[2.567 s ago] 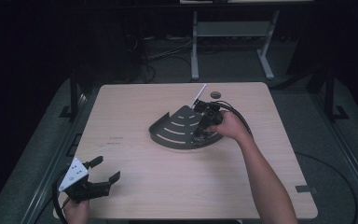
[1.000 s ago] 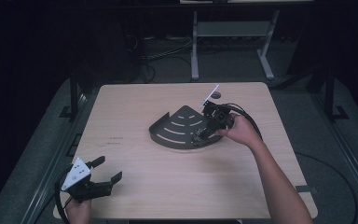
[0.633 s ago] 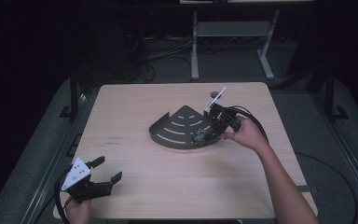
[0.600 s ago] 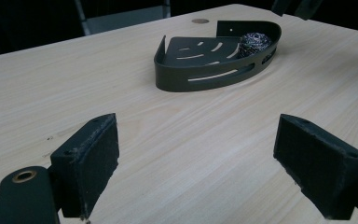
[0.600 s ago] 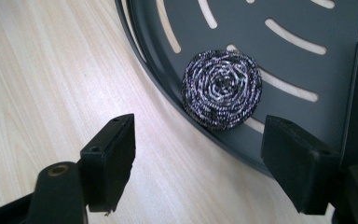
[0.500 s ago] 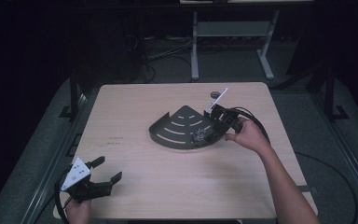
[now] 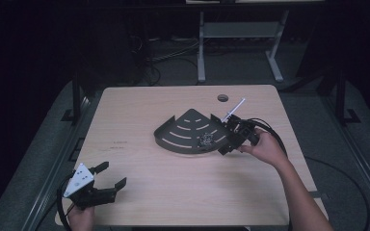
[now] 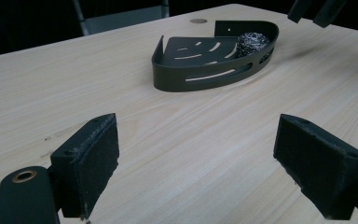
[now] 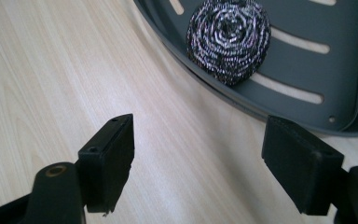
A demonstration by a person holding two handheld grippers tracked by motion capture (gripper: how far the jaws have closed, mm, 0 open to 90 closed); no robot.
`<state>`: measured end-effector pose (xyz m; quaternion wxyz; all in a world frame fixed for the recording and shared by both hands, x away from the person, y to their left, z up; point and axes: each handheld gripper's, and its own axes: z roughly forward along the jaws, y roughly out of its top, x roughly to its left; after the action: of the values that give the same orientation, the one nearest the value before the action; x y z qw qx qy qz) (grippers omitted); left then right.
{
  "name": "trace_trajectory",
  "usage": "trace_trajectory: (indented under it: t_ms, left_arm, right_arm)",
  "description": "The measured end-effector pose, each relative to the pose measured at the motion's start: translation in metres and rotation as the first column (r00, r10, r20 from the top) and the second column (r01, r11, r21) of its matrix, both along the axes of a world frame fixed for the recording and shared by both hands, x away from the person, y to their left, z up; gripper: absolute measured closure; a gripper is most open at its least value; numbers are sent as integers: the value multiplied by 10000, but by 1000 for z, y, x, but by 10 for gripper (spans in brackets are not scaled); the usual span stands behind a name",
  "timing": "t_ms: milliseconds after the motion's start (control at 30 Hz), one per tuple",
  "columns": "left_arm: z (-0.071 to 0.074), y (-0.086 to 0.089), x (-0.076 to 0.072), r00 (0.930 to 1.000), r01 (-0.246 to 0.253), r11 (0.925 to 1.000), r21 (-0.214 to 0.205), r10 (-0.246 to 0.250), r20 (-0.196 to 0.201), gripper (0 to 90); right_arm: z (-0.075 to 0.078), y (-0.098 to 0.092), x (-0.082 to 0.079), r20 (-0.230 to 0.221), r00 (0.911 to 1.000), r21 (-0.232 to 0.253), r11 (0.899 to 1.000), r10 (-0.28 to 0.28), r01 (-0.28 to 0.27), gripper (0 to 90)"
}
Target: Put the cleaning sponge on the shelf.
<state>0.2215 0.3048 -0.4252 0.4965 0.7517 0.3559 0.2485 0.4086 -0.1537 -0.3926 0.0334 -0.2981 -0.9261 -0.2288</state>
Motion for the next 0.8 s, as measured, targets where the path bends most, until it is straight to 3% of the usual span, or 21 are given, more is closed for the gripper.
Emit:
trace_trajectory:
  t_ms: [567,800]
  left_arm:
    - [0,-1,0,10000,5,10000,58,-4,-13,135]
    - [-1,-1,1,10000,0,10000,60,0,-30,135]
  right_arm:
    - [-7,-14,-13,-18,9999,42,9999,-146,146,228]
    - [-6,-17,-23,363,9990,58,9997,-244,242,200]
